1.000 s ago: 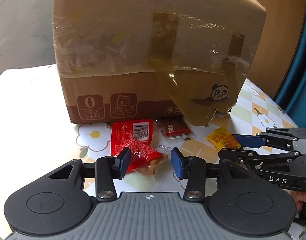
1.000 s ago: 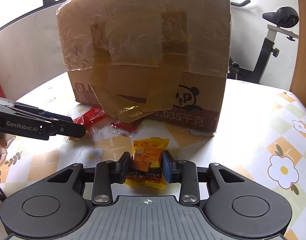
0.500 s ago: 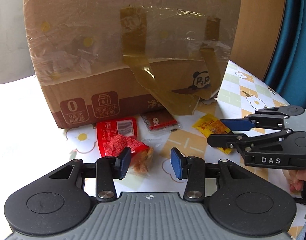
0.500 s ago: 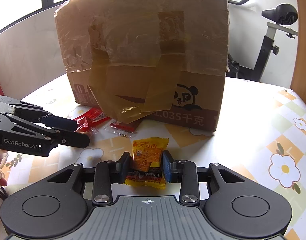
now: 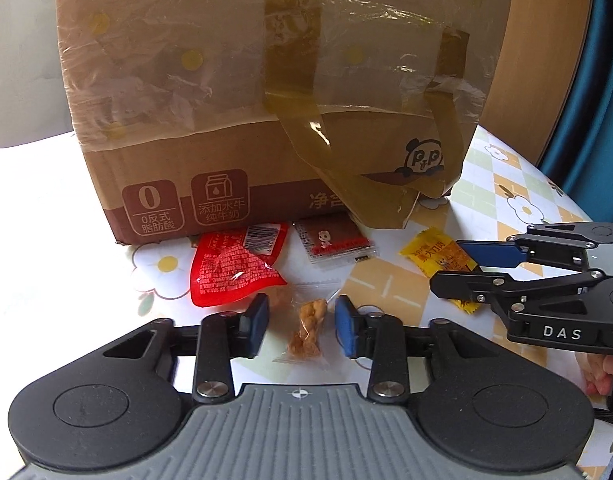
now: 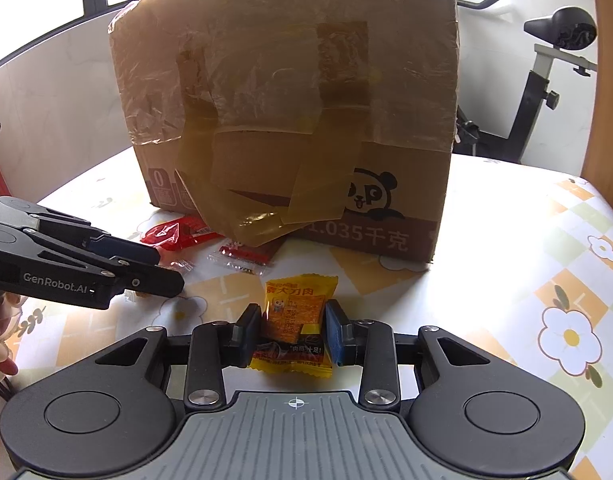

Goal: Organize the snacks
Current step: 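Close the left tool on the clear bag of brown snack while the right tool holds the yellow packet, then lift the brown snack bag and yellow packet up over the box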

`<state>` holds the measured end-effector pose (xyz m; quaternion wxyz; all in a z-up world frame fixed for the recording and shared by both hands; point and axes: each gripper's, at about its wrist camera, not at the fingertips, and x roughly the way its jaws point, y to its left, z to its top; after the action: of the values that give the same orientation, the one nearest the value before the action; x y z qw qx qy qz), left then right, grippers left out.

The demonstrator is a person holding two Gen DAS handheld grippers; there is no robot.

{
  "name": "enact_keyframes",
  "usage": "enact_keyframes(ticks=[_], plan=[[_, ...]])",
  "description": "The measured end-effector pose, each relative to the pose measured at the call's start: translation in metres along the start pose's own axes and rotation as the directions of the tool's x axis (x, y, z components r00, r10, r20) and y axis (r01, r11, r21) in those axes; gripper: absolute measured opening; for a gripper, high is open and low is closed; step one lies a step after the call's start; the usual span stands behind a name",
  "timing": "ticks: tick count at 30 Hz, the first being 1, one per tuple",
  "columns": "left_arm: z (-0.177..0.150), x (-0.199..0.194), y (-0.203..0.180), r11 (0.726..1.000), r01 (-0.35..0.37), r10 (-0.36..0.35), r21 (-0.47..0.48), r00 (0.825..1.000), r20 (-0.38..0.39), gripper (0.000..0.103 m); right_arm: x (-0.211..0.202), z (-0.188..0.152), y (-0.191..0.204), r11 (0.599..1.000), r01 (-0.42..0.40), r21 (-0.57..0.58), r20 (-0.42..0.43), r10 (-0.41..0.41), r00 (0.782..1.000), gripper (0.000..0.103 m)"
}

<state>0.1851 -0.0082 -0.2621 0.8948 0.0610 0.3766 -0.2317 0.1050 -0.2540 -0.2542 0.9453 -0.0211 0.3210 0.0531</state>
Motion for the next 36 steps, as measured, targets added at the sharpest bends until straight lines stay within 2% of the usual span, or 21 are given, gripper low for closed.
enact_keyframes(ticks=[6, 14, 16, 18, 21, 26, 36], plan=[[-0.012, -0.008, -0.006, 0.999, -0.006, 0.005, 0.036, 0.999, 0.032, 0.025, 0.000, 0.000, 0.000, 1.000, 0.000, 0.000, 0.000, 0.000, 1.000, 0.032], [-0.017, -0.011, -0.004, 1.000, -0.001, 0.001, 0.017, 0.999, 0.045, 0.024, 0.000, 0.000, 0.000, 1.000, 0.003, -0.004, -0.001, -0.003, 1.000, 0.032], [-0.017, -0.012, -0.003, 1.000, -0.010, 0.010, 0.012, 0.999, 0.042, 0.020, 0.001, 0.000, 0.000, 1.000, 0.004, -0.005, -0.002, -0.004, 1.000, 0.032], [-0.017, -0.013, -0.001, 1.000, 0.018, -0.017, -0.016, 0.999, 0.039, 0.018, 0.000, 0.000, 0.000, 1.000, 0.003, -0.005, -0.002, -0.003, 1.000, 0.032], [-0.021, -0.021, -0.005, 1.000, 0.015, -0.014, -0.008, 0.998, 0.054, 0.018, 0.001, 0.000, 0.000, 1.000, 0.002, -0.004, -0.001, -0.002, 1.000, 0.032], [-0.029, -0.024, 0.000, 0.999, 0.012, -0.009, -0.049, 0.999, 0.048, 0.018, 0.001, 0.000, 0.000, 1.000, 0.003, -0.004, -0.002, -0.003, 1.000, 0.032], [-0.019, -0.031, 0.004, 0.998, 0.020, -0.014, -0.065, 0.996, 0.083, 0.018, 0.002, 0.001, 0.002, 1.000, 0.011, -0.016, -0.009, -0.011, 1.000, 0.032]])
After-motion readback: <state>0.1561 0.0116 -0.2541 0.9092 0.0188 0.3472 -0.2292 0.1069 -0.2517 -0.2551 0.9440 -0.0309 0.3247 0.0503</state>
